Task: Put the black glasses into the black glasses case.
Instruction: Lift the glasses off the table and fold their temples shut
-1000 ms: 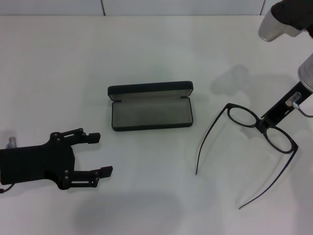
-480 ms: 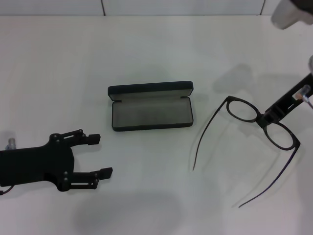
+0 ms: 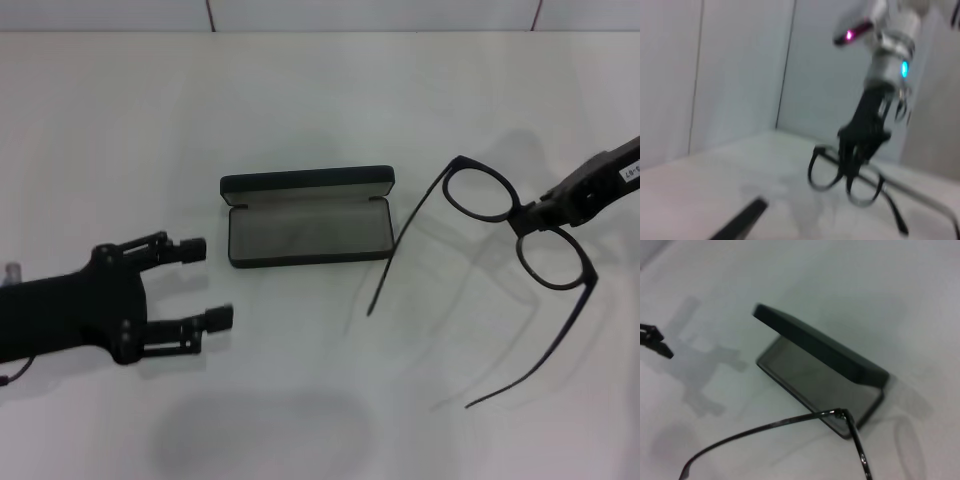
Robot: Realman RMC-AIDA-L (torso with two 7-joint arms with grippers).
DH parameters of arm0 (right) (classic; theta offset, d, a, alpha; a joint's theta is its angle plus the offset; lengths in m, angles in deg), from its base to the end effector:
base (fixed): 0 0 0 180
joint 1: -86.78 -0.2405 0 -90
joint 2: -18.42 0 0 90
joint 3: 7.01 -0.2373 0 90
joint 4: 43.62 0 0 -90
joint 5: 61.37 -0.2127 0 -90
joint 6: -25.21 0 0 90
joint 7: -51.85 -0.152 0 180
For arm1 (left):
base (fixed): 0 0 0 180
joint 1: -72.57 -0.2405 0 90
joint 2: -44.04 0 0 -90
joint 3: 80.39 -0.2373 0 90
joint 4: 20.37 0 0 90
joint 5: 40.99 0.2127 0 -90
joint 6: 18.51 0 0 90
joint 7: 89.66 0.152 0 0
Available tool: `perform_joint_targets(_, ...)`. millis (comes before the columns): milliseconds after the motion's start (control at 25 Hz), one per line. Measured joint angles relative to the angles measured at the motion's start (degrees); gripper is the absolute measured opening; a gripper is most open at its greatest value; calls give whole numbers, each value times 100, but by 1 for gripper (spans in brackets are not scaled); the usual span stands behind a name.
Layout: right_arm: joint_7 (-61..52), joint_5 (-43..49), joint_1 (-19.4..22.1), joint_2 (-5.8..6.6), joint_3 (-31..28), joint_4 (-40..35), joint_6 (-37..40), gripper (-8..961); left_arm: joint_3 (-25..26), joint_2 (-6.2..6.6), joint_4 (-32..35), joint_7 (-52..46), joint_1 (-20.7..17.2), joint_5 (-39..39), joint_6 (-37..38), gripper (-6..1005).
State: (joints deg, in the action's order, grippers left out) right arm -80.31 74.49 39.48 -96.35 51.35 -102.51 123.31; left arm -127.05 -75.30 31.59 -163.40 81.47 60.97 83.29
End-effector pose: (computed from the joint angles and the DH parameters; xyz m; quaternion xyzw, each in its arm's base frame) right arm 0.1467 0.3756 0.0313 -0.9425 0.3264 -0.0513 0.0504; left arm -0.2822 0.2366 0.0394 -0.9300 -0.1803 -0.2831 0.1498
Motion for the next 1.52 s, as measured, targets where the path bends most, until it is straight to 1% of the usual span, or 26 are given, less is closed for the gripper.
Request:
perform_joint_targets(120, 187, -106, 70, -39, -7, -28, -89, 86, 0, 10, 4, -265, 9, -353, 191, 872)
perform_joint_targets(200, 307, -156, 102, -60, -6, -8, -156, 86, 93, 15, -64, -278, 5, -682, 228, 872)
perform_joint_targets(240, 450, -317, 172, -73, 8, -3, -236, 86, 152, 12, -96, -285, 7, -789, 226, 836)
perform_joint_targets(360, 588, -542, 255, -77, 25, -4, -307, 86, 621, -2, -528, -643, 117, -1264, 229, 726)
perform_joint_targets(440, 782, -816, 369, -78, 27, -9, -370, 86, 790, 53, -936, -1091, 272, -1519, 234, 650)
perform_joint_targets(480, 861, -913, 415, -78, 28, -20, -391, 86, 820, 95, -1080, -1291, 357, -1559, 238, 609)
perform_joint_targets(600, 1164, -1218, 578, -93, 39, -44, -480, 86, 837, 165, -1332, -1620, 513, -1574, 293, 488)
perform_joint_targets(640, 1255, -1286, 610, -99, 43, -44, -512, 86, 848, 168, -1379, -1691, 538, -1598, 331, 447)
perform_joint_targets(880, 1850, -2049, 963, -107, 46, -43, -827, 86, 871, 118, -1545, -1876, 570, -1905, 449, 319)
perform_joint_targets(960, 2025, -2378, 1078, -107, 46, -7, -981, 86, 855, 111, -1583, -1876, 590, -1954, 551, 276)
perform_joint_targets(1080, 2283, -2762, 1165, -108, 46, 101, -1156, 86, 834, 112, -1652, -1889, 743, -1978, 875, 212)
perform_joint_targets(1200, 2411, -2963, 1125, -112, 73, 290, -1200, 86, 817, 152, -1900, -1925, 1043, -1921, 1241, -1)
perform_joint_targets(1320, 2478, -3030, 1020, -106, 195, 482, -1203, 85, 652, 200, -2010, -1824, 1264, -1780, 1303, 0)
perform_joint_targets(1520, 2591, -3132, 884, -108, 431, 692, -1140, 85, -123, 277, -2032, -1526, 1686, -1731, 1304, 0)
